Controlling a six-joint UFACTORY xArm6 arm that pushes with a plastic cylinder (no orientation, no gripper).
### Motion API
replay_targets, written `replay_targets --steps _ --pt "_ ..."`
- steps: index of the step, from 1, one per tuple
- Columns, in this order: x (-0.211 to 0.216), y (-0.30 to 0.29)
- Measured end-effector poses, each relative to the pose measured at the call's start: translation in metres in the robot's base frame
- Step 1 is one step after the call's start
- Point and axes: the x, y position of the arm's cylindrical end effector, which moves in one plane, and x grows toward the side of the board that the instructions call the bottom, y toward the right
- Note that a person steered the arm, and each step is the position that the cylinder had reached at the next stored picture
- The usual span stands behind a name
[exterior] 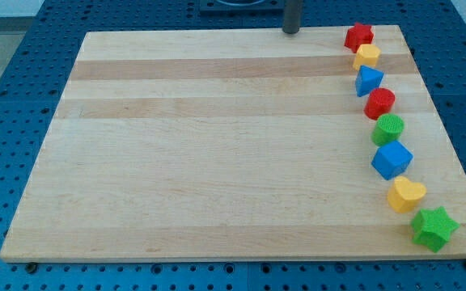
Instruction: Move your arm to the top left of the red star
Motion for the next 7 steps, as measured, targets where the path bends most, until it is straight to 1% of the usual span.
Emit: replay_targets --steps 2,3,7 --pt "0.0 0.004" --pt "0.0 0.019" --pt "-0.001 0.021"
